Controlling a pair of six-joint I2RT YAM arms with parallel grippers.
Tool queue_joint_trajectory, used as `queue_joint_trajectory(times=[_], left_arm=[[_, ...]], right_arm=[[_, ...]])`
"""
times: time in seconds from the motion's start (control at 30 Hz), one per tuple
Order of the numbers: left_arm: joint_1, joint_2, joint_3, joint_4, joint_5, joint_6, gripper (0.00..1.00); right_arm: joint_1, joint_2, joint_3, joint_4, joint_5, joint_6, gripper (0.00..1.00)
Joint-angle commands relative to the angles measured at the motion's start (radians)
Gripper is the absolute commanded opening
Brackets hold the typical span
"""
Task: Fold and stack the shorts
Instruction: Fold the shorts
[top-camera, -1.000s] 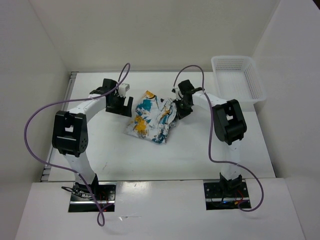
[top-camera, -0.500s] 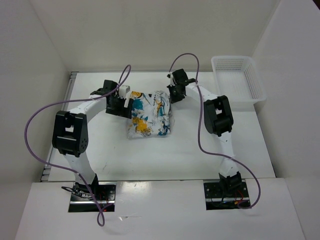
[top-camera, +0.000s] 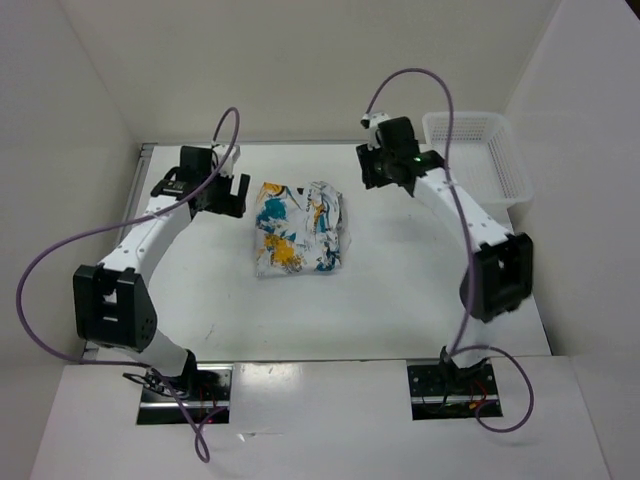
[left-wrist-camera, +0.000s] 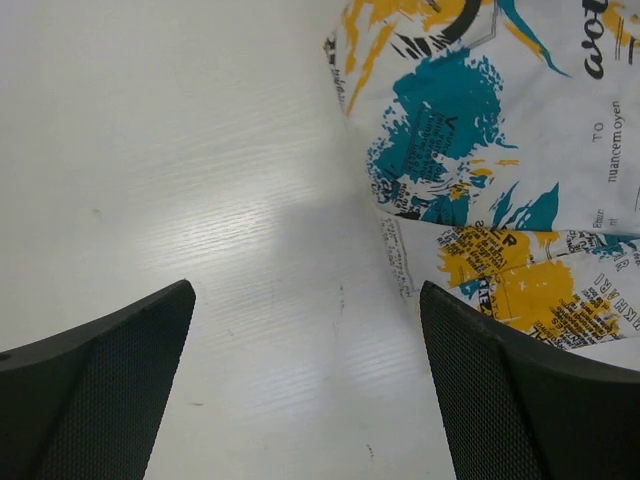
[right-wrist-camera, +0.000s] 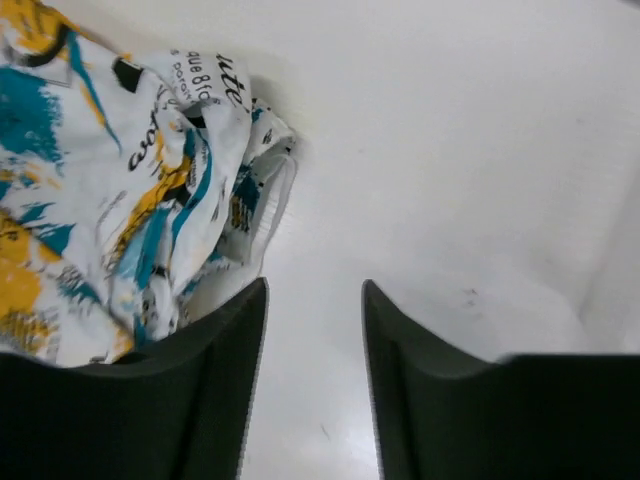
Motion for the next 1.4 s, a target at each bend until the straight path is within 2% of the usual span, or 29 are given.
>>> queue_joint_trajectory(times=[0.0, 0.03, 0.07, 0.13, 0.17, 0.27, 0.33, 0.43, 0.47, 0.5, 0.63, 0.9, 1.37], left_arm=[[0.055, -0.067, -0.002, 0.015, -0.018, 0.008, 1.00], [0.077, -0.092, -0.011, 0.015, -0.009, -0.002, 1.00], [0.126, -0.106, -0.022, 0.015, 0.002, -0.002, 1.00], [0.184, -0.152, -0.034, 0.025, 0.041, -0.028, 1.00], [0.250, -0.165, -0.034, 0.025, 0.057, -0.028, 1.00], [0.369, -0.218, -0.079, 0.035, 0.145, -0.052, 1.00], [0.411, -0.257, -0.120, 0.047, 0.191, -0.052, 1.00], [0.456, -0.300, -0.157, 0.047, 0.212, -0.052, 1.00], [0.473, -0.315, -0.157, 0.047, 0.212, -0.052, 1.00], [0.473, -0.315, -0.157, 0.047, 0.212, -0.052, 1.00], [0.516, -0.349, -0.176, 0.047, 0.269, -0.052, 1.00], [0.516, -0.377, -0.194, 0.047, 0.292, -0.052, 1.00], [0.516, -0.404, -0.222, 0.047, 0.314, -0.052, 1.00]], right_arm=[[-0.038, -0.219, -0.113, -0.046, 0.009, -0.046, 0.50], [-0.057, -0.253, -0.139, -0.064, -0.002, -0.046, 0.59], [-0.100, -0.317, -0.194, -0.099, -0.002, -0.055, 0.78], [-0.145, -0.374, -0.251, -0.136, -0.002, -0.072, 0.94], [-0.189, -0.415, -0.297, -0.183, -0.002, -0.081, 1.00], [-0.243, -0.446, -0.351, -0.318, -0.042, -0.131, 1.00], [-0.243, -0.511, -0.374, -0.346, -0.053, -0.142, 1.00], [-0.256, -0.595, -0.374, -0.392, -0.031, -0.092, 1.00], [-0.286, -0.606, -0.374, -0.453, -0.031, -0.081, 1.00], [-0.301, -0.615, -0.364, -0.492, -0.109, -0.096, 1.00], [-0.377, -0.635, -0.305, -0.540, -0.079, -0.075, 1.00], [-0.463, -0.693, -0.305, -0.538, -0.040, -0.053, 1.00], [-0.463, -0.742, -0.324, -0.520, -0.031, -0.035, 1.00]])
